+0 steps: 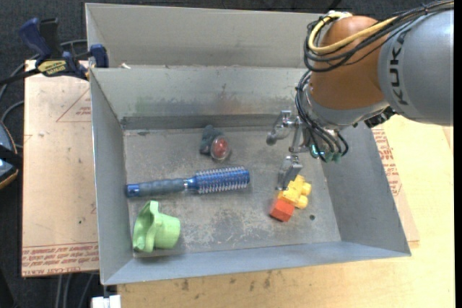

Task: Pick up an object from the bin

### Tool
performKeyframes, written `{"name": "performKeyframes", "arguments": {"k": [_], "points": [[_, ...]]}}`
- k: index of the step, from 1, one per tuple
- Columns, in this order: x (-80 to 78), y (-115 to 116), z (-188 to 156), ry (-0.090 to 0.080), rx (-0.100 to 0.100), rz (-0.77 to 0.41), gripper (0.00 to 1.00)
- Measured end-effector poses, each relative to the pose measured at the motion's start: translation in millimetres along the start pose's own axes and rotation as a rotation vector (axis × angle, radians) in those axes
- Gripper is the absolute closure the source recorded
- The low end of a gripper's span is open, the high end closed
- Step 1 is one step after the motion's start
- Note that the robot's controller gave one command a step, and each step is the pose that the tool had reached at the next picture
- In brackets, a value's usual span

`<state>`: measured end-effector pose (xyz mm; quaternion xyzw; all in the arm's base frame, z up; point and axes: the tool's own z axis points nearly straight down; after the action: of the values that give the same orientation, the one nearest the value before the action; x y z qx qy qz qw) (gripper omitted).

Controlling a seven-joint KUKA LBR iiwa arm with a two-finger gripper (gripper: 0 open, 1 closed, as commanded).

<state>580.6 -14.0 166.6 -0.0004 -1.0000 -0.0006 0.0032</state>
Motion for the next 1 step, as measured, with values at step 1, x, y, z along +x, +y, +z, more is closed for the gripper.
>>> {"name": "performKeyframes", "arguments": {"k": [1], "points": [[22.5, 84.8, 92.6, -0.012, 0.005, -0.470, 0.00]]}}
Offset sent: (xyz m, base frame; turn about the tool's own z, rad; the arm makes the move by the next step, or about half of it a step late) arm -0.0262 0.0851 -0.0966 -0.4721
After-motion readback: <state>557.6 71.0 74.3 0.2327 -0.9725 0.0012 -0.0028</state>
